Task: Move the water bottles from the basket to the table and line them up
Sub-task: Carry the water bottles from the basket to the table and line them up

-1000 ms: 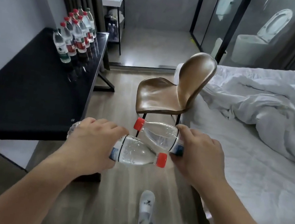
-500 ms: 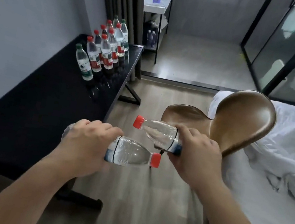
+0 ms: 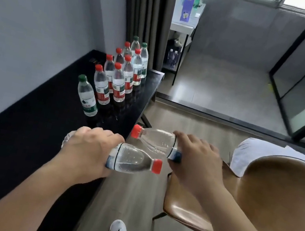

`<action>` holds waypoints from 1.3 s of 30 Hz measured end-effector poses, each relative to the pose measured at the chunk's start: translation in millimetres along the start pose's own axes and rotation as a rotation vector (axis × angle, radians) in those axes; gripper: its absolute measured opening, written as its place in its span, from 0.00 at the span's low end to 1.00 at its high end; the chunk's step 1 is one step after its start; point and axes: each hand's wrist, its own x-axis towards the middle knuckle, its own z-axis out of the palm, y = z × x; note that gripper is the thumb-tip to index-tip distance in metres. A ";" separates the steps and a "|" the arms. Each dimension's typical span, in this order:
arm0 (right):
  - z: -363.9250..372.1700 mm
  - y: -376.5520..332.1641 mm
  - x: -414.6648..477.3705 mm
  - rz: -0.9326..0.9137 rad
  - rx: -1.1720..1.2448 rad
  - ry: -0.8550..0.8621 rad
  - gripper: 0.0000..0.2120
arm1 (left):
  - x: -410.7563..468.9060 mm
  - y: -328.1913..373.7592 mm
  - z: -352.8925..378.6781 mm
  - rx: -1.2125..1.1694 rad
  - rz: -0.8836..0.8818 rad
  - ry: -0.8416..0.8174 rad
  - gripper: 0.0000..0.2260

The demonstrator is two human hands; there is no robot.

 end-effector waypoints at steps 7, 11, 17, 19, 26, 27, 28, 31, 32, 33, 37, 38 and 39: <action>13.7 -13.7 125.4 -0.089 0.014 -0.013 0.32 | 83.6 -59.2 -7.6 -0.013 -0.114 -0.047 0.23; 29.3 -22.8 188.2 -0.193 0.015 -0.021 0.33 | 111.8 -82.9 -5.1 -0.029 -0.211 -0.055 0.22; 71.3 -44.1 296.8 -0.467 0.041 -0.062 0.37 | 152.4 -109.2 10.5 -0.018 -0.459 -0.067 0.24; 84.9 -51.5 333.1 -0.575 0.052 -0.077 0.37 | 168.0 -110.1 15.2 -0.013 -0.555 -0.078 0.24; 102.5 -60.9 421.4 -0.909 0.095 -0.152 0.36 | 196.7 -80.4 18.0 -0.043 -0.930 -0.148 0.25; 103.1 -62.1 426.5 -0.953 0.099 -0.167 0.36 | 197.0 -73.8 18.3 -0.046 -0.972 -0.153 0.25; 104.2 -63.5 430.1 -0.992 0.109 -0.179 0.36 | 197.0 -67.4 19.0 -0.051 -1.011 -0.157 0.24; 108.8 -70.0 435.0 -1.089 0.138 -0.218 0.35 | 195.4 -49.9 24.2 -0.073 -1.115 -0.156 0.23; 111.3 -72.2 435.3 -1.114 0.146 -0.222 0.34 | 194.6 -45.2 26.5 -0.077 -1.143 -0.158 0.23; 114.1 -74.0 435.5 -1.135 0.152 -0.222 0.34 | 193.6 -41.1 28.7 -0.083 -1.170 -0.162 0.23; 128.4 -80.3 433.4 -1.191 0.180 -0.230 0.34 | 187.9 -30.5 40.7 -0.096 -1.230 -0.163 0.24; 133.8 -81.3 433.0 -1.202 0.184 -0.229 0.35 | 186.5 -29.8 45.1 -0.096 -1.239 -0.160 0.24; 140.1 -82.6 432.7 -1.209 0.187 -0.225 0.35 | 185.6 -29.7 50.4 -0.098 -1.250 -0.156 0.24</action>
